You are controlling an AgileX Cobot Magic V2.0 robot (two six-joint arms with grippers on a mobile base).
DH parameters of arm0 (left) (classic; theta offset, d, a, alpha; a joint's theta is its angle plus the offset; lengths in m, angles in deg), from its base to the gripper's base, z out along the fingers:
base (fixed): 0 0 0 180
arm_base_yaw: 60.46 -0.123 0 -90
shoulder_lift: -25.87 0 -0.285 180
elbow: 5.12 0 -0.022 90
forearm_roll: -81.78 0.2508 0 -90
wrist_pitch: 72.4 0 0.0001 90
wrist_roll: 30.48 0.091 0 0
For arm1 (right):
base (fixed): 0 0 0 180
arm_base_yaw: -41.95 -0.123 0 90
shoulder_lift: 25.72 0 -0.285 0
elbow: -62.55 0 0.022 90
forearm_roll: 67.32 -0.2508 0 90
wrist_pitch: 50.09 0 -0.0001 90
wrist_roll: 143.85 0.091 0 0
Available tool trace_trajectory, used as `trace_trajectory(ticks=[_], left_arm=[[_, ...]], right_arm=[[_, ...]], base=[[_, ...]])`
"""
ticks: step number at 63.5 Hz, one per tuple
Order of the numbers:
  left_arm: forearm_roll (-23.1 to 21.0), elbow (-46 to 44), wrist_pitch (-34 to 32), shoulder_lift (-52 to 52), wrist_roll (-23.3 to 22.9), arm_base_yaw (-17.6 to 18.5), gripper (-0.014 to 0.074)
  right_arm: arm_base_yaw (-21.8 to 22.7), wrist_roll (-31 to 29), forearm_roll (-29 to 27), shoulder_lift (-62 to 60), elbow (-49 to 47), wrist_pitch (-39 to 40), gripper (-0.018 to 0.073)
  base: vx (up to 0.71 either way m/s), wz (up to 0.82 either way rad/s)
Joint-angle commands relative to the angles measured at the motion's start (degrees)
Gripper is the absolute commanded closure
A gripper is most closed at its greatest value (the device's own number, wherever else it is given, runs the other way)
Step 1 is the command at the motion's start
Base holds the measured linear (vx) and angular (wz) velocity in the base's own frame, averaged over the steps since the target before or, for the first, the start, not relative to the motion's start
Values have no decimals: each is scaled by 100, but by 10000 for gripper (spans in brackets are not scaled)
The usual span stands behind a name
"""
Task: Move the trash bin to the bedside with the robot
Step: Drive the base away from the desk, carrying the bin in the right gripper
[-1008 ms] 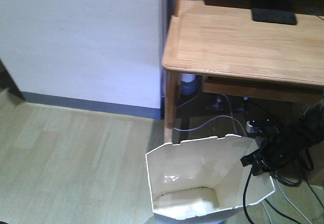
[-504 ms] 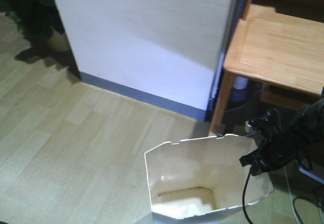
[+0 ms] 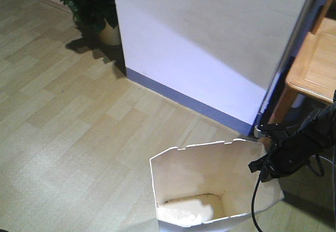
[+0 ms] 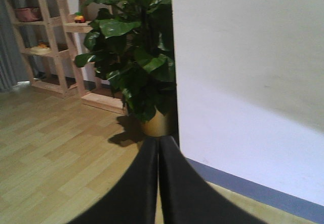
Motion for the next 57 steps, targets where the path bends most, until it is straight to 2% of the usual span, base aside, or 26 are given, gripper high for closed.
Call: trace_trajectory(ticks=[1, 32, 57], left_arm=[[-26, -119, -412, 30, -25, 0, 603], [-26, -119, -412, 30, -25, 0, 603], [-26, -119, -412, 30, -25, 0, 603]], right_arm=[[4, -69, -230, -384, -72, -537, 566], [4, -69, -230, -384, -72, -537, 566], [4, -69, -230, -384, -72, -537, 566]], base=[[3, 30], [5, 32], [8, 50]])
